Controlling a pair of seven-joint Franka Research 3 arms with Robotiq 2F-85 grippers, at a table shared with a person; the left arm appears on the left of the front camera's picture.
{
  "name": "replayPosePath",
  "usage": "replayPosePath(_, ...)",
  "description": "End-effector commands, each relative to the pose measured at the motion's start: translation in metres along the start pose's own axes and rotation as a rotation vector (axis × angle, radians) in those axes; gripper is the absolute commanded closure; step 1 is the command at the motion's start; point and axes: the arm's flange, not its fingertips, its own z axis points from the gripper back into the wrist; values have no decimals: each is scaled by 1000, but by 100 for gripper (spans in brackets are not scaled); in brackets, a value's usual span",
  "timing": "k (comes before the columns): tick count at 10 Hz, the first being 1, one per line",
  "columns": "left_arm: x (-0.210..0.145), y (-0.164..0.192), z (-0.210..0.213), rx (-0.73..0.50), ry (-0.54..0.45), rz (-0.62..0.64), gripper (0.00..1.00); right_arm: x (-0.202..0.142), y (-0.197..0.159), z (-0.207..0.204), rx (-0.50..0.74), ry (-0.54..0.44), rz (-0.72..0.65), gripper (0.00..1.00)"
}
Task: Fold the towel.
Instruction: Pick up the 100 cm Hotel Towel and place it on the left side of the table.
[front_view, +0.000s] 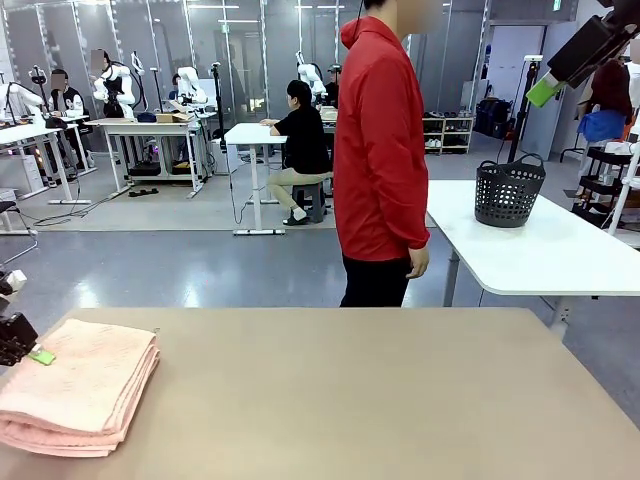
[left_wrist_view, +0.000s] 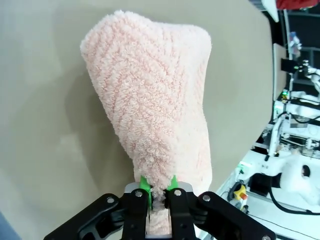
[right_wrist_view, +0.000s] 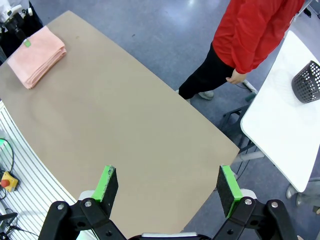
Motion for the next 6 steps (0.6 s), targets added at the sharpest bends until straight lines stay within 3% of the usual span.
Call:
replayPosePath(1, 10, -1, 3, 77, 33, 26, 100, -1, 1, 1, -3, 4, -3, 0)
replayPosePath(2, 12, -3, 5, 95, 30, 24, 54, -1, 1, 1, -3, 4, -3, 0)
replayPosePath(3, 11, -5, 8, 116, 34, 27, 48, -1, 1, 1, -3, 4, -3, 0)
replayPosePath(4, 10, -5, 10, 142, 33, 46, 16, -1, 1, 1, -3, 4, -3, 0)
replayPosePath(6, 5, -9, 16, 187, 26, 69, 0, -1, 1, 1, -3, 4, -3, 0)
